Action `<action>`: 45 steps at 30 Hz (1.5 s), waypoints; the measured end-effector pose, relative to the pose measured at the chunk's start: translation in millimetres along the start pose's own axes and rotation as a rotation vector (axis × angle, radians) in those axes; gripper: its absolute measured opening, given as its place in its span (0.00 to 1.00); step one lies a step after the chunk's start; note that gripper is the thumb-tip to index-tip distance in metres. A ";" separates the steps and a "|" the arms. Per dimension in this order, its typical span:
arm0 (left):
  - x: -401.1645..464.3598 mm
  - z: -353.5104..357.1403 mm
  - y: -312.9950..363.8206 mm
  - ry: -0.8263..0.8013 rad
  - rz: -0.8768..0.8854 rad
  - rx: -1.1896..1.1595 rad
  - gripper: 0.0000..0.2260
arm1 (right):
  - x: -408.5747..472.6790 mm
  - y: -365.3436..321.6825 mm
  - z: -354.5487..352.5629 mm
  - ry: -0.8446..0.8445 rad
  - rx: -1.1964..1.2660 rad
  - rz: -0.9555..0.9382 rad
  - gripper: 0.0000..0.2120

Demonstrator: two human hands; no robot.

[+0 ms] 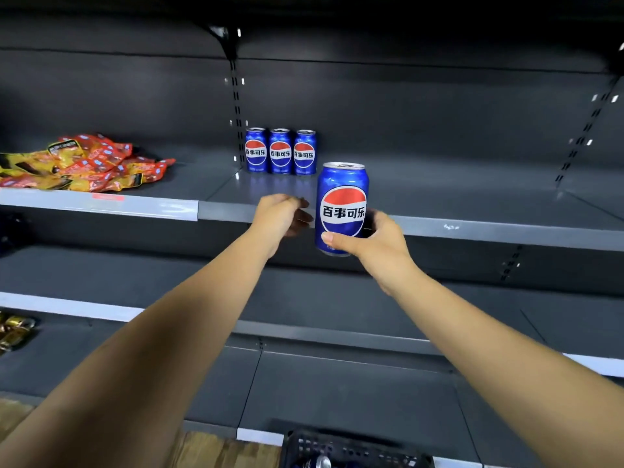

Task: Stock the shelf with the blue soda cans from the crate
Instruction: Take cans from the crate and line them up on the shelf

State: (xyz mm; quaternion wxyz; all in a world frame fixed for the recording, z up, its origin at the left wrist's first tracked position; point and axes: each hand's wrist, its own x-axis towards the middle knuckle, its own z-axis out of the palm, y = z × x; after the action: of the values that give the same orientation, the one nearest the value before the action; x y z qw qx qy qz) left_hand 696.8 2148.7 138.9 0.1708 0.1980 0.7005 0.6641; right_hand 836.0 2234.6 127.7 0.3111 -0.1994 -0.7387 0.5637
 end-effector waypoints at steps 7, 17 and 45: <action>47.3 -2.4 7.3 -0.023 -0.007 0.027 0.05 | 64.1 -3.1 4.7 0.066 -0.038 -0.025 0.28; 139.3 -18.6 3.4 -0.134 -0.016 0.064 0.05 | 140.6 24.2 48.8 0.165 -0.007 0.121 0.30; 276.6 17.7 -9.7 -0.451 0.074 0.361 0.10 | 243.9 66.5 72.4 0.339 -0.114 0.168 0.32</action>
State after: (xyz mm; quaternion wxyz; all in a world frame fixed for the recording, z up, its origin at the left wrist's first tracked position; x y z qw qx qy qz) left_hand 466.4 2303.0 134.6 0.2602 0.3932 0.7438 0.4738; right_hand 605.4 2359.6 109.0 0.3708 -0.3698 -0.6873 0.5034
